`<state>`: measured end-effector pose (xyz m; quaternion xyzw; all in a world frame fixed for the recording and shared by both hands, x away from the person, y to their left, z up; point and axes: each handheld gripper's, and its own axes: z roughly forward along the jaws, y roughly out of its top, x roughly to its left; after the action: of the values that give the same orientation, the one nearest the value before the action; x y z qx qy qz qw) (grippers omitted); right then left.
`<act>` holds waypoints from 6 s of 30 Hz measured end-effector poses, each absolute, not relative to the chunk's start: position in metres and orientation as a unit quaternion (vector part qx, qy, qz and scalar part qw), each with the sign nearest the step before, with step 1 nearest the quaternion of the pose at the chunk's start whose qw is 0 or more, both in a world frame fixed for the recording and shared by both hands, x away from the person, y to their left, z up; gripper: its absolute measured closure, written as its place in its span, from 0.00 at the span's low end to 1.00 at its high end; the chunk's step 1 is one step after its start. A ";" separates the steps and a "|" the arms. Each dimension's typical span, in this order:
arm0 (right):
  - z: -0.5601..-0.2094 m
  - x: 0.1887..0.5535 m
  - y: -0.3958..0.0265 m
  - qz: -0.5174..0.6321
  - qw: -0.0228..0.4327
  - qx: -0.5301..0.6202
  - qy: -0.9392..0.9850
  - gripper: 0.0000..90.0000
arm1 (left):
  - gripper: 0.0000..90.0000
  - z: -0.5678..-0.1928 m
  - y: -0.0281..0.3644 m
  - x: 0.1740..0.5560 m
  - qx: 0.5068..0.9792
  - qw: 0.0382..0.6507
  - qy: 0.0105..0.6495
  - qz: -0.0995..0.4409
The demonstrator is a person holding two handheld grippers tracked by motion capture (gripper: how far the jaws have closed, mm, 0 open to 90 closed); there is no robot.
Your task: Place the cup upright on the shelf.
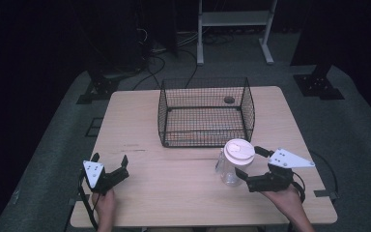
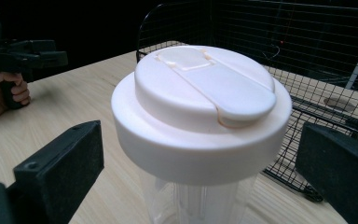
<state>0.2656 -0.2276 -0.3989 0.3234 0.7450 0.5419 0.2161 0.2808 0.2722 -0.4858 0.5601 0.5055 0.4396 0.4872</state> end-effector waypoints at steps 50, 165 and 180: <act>-0.373 0.291 -0.205 0.572 0.233 0.313 0.721 0.05 | 0.00 -0.486 0.272 0.280 0.562 0.489 0.503 0.439; -0.311 0.469 -0.111 0.537 0.261 0.343 0.725 0.05 | 0.00 -0.486 0.274 0.281 0.556 0.501 0.504 0.430; -0.331 0.487 -0.108 0.530 0.252 0.353 0.729 0.05 | 0.00 -0.486 0.274 0.281 0.555 0.502 0.504 0.430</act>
<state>0.4871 -0.1080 -0.3306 0.3530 0.7285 0.5301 0.2524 0.2812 0.2743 -0.4856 0.5554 0.5044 0.4304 0.5019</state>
